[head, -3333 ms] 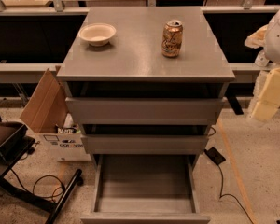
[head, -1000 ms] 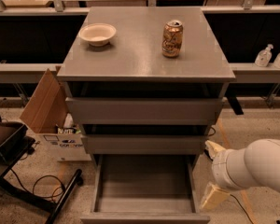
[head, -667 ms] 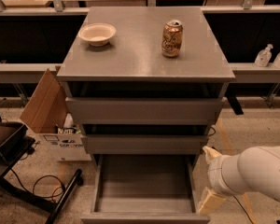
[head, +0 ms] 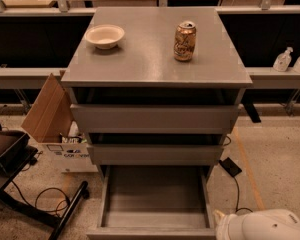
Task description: Close bottom drawer
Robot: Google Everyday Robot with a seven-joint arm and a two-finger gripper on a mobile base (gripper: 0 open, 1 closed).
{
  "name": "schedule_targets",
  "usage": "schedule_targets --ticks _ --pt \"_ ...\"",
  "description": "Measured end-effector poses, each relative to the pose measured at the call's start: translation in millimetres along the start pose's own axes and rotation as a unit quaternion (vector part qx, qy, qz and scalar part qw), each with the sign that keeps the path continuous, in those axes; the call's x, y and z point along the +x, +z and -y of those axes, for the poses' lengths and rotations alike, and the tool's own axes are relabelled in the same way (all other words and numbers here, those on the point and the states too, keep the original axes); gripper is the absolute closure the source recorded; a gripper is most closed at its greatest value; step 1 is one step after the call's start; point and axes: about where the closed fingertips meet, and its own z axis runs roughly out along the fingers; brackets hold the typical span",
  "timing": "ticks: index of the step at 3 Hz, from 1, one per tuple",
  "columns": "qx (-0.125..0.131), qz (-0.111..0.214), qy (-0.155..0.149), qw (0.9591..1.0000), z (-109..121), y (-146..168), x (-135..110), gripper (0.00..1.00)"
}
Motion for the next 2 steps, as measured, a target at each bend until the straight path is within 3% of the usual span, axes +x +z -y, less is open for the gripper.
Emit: schedule_targets --ticks 1,2 --pt "-0.010 0.035 0.050 0.9981 -12 56 26 0.41" --pt "-0.021 0.069 0.069 0.9950 -17 109 38 0.64"
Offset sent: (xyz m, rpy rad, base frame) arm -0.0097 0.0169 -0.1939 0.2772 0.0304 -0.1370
